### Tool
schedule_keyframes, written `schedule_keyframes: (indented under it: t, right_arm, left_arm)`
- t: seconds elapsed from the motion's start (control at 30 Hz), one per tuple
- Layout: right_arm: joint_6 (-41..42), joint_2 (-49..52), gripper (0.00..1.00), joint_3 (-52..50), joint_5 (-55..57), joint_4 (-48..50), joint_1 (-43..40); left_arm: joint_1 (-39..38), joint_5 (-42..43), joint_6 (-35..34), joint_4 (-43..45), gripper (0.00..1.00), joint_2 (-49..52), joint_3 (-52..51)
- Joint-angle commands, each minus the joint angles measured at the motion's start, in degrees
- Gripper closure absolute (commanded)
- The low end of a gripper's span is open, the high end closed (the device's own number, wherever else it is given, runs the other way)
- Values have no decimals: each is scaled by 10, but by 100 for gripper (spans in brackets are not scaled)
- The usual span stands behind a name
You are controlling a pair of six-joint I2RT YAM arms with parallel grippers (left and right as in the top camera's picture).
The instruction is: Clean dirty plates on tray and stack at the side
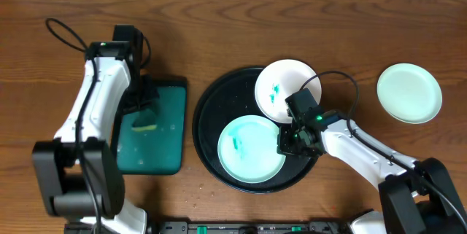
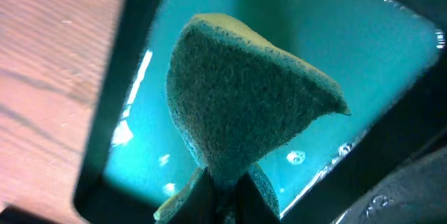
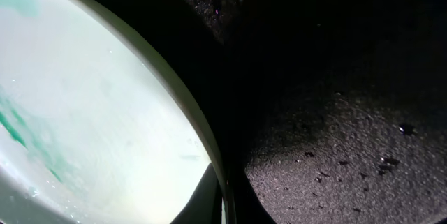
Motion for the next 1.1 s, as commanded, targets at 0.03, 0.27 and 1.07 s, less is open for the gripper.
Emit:
schedule_keyframes:
  t: [0.03,0.27,1.07]
  right_arm:
    - [13,35,99,-2,10,13,2]
    - [-9,38,99,-2,4,32,2]
    - [-42,38,99,-2,-33,13,2]
  left_arm:
    - [1,35,11,2,92,48,-4]
    - [-1,51,14,28,93,116,-11]
    - [-5,40,28,117,93,14,-78]
